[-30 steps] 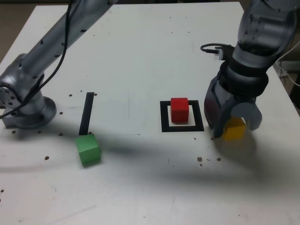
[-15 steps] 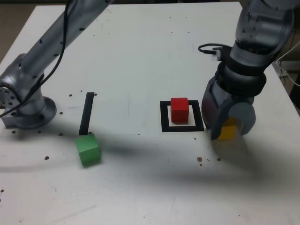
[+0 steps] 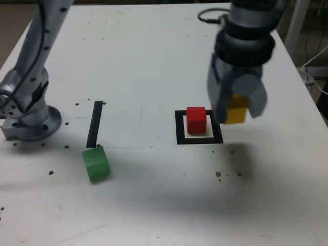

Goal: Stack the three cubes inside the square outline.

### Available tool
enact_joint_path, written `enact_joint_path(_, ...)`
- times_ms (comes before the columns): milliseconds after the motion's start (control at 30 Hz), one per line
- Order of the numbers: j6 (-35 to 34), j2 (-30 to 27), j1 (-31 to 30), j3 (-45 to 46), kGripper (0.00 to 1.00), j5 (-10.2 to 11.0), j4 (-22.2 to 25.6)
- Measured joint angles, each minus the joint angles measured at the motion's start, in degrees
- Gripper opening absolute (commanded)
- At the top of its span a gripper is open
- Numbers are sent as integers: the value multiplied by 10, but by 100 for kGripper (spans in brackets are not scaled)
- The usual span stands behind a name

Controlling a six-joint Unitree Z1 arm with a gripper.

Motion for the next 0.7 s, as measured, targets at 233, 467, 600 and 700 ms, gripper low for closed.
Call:
enact_joint_path(233, 23, -71, 10, 86, 32, 16, -14)
enact_joint_path(467, 60, -111, 34, 160, 32, 24, -27)
enact_joint_path(600, 75, -117, 52, 185, 32, 24, -34)
enact_joint_path(700, 80, -123, 57, 195, 32, 24, -39)
